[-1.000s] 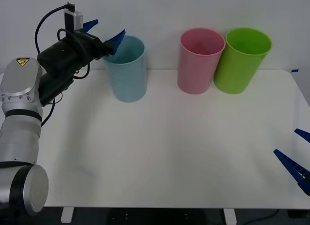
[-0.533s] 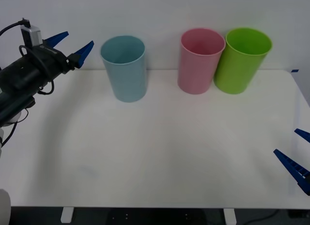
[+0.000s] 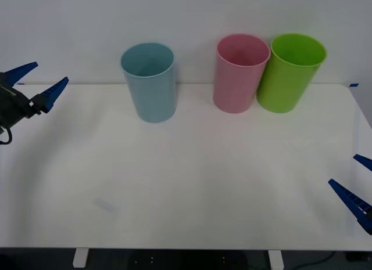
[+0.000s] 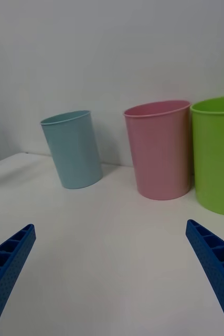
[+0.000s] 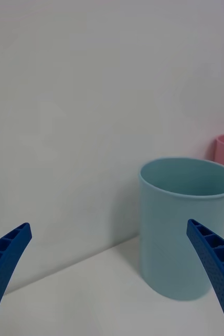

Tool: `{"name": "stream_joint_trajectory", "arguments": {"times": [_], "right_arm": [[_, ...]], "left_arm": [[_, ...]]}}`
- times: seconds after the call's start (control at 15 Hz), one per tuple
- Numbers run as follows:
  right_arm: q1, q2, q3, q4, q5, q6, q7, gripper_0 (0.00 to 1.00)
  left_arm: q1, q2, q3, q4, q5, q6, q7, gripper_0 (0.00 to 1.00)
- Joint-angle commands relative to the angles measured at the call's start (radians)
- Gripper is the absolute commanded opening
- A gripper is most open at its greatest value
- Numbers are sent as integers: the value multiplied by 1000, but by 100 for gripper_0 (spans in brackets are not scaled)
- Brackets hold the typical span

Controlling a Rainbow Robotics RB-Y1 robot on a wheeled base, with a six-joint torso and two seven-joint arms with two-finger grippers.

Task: Grasp the object on the table and drop it into the matching bin: aluminum can to the light blue bin, PET bottle to the pink bin.

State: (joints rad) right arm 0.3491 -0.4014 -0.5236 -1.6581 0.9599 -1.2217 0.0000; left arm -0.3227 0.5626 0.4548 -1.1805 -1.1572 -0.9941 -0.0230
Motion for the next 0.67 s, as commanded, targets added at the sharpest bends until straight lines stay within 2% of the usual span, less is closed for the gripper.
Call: {"name": "stream_joint_trajectory", "arguments": {"times": [0.07, 0.47, 0.67], "right_arm": [[0, 0, 0, 0, 0, 0, 0, 100], [0, 0, 0, 0, 0, 0, 0, 100], [0, 0, 0, 0, 0, 0, 0, 100]], "left_arm": [[94, 10, 48, -44, 27, -52, -8, 100], [341, 13, 77, -219, 143, -60, -41, 100], [438, 13, 93, -248, 198, -67, -141, 100]]}}
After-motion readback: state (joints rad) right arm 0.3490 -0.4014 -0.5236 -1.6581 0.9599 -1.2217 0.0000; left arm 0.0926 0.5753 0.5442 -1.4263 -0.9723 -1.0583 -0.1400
